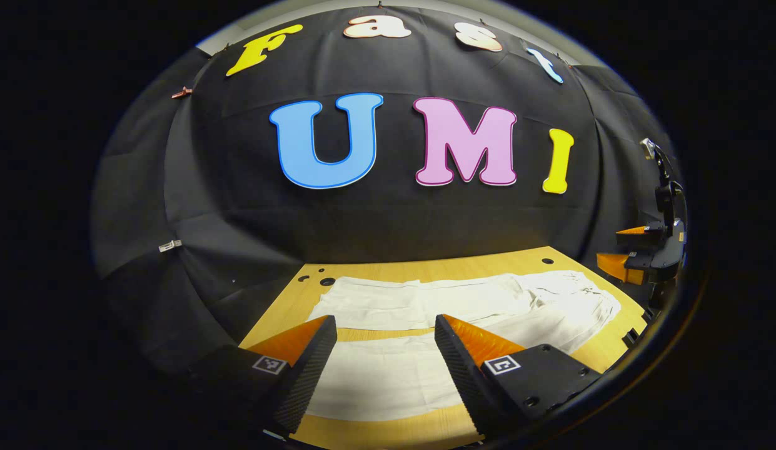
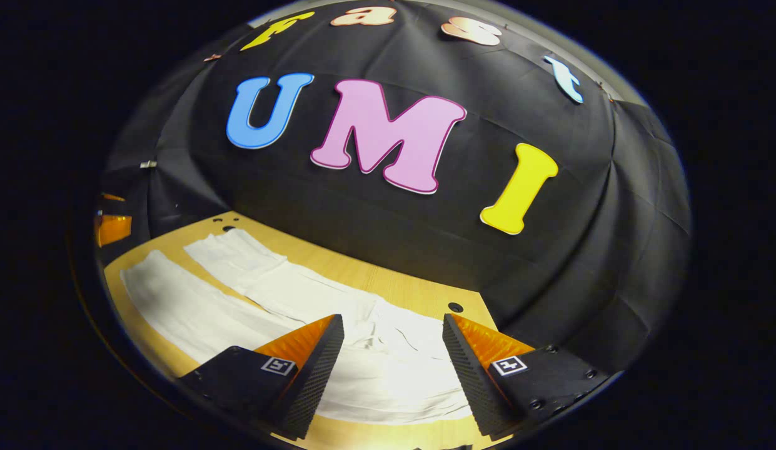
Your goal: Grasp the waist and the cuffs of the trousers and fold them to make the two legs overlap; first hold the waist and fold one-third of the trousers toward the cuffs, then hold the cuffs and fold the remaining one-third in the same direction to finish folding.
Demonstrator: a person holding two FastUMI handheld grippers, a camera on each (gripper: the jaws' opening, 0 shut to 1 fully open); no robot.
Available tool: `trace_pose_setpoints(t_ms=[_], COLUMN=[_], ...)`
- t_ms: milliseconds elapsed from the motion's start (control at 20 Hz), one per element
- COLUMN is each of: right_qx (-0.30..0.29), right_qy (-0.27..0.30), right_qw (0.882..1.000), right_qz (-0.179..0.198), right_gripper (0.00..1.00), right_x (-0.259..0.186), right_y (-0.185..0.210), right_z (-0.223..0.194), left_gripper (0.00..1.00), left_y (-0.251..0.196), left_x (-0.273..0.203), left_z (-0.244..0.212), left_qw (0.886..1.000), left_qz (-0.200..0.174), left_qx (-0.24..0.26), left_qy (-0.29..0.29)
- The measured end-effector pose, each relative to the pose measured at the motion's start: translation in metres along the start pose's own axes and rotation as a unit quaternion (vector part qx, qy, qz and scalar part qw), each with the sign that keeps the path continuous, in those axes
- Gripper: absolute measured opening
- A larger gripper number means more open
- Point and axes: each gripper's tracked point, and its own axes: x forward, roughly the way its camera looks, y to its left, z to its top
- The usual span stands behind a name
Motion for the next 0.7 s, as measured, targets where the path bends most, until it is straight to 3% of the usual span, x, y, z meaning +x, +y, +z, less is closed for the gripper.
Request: trace_pose_setpoints(t_ms=[350, 700], right_qx=[-0.099, -0.163], right_qy=[0.078, 0.191], right_qw=[0.991, 0.965], right_qz=[0.034, 0.075], right_gripper=[0.98, 0.98], right_x=[0.027, 0.035], right_y=[-0.035, -0.072], right_z=[-0.081, -0.178], left_gripper=[0.98, 0.96], left_y=[0.011, 0.029], left_x=[0.0, -0.007], left_z=[-0.015, -0.034], left_qw=[0.999, 0.997], left_qz=[0.017, 0.04], left_qx=[0.005, 0.008], left_qy=[0.029, 0.066])
